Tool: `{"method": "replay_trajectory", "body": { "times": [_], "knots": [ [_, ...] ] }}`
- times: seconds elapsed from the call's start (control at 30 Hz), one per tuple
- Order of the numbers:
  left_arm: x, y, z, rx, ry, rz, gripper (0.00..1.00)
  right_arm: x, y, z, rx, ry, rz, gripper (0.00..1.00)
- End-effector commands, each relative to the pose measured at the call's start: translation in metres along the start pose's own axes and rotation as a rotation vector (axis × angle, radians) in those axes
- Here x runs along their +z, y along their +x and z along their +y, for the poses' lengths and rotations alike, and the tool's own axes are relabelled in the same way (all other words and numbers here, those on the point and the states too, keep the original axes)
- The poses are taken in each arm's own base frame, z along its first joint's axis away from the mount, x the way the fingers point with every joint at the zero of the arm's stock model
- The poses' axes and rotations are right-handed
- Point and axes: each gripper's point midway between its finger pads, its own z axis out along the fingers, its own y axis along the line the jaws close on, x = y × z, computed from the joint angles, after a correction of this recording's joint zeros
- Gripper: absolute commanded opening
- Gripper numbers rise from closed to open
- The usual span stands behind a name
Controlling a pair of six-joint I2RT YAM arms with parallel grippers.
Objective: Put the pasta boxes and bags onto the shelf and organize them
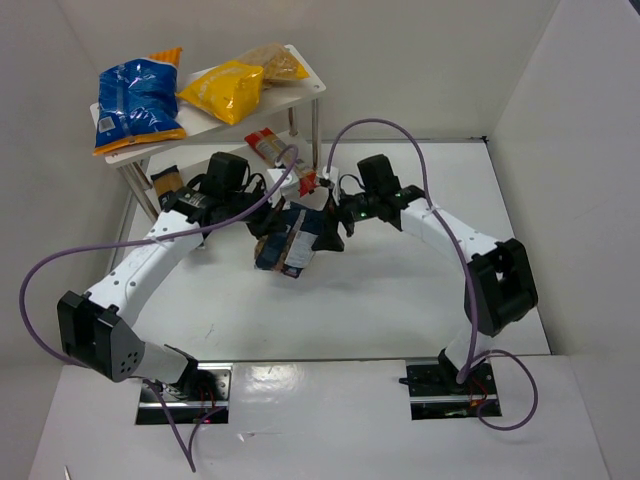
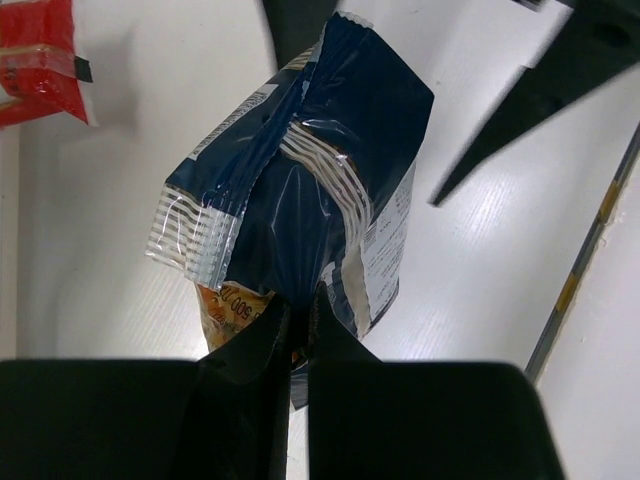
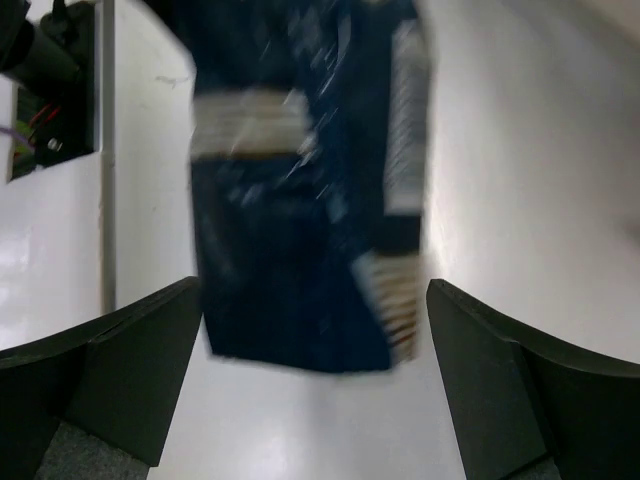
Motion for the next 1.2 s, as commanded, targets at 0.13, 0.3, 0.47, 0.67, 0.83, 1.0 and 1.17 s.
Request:
{"method": "replay_trajectory", "body": {
  "times": [0.13, 0.3, 0.47, 0.67, 0.83, 1.0, 1.17],
  "knots": [
    [-0.034, -0.058, -0.014, 0.087, 0.046, -0.209, 0.0, 0.011, -0.052, -0.014, -0.094, -0.041, -0.1, 1.0],
    [-0.036, -0.063, -0.016, 0.095, 0.056, -0.221, 0.0, 0.019, -0.05, -0.005, -0.083, -0.084, -0.095, 1.0],
    [-0.033, -0.063, -0.02, 0.092, 0.089, -0.225, 0.0, 0.022, -0.049, 0.018, -0.076, -0.21, -0.113, 1.0],
    [-0.034, -0.065, -0.021, 0.099, 0.095, -0.234, 0.0, 0.033, -0.05, 0.032, -0.086, -0.277, -0.105, 1.0],
    [-0.035, -0.066, -0.021, 0.099, 0.095, -0.234, 0.0, 0.04, -0.046, 0.036, -0.098, -0.287, -0.089, 0.98],
    [-0.032, -0.066, -0.025, 0.095, 0.125, -0.235, 0.0, 0.052, -0.044, 0.038, -0.103, -0.275, -0.054, 0.49],
    [-0.037, -0.069, -0.026, 0.1, 0.122, -0.242, 0.0, 0.063, -0.041, 0.039, -0.103, -0.245, -0.002, 0.0]
  ]
}}
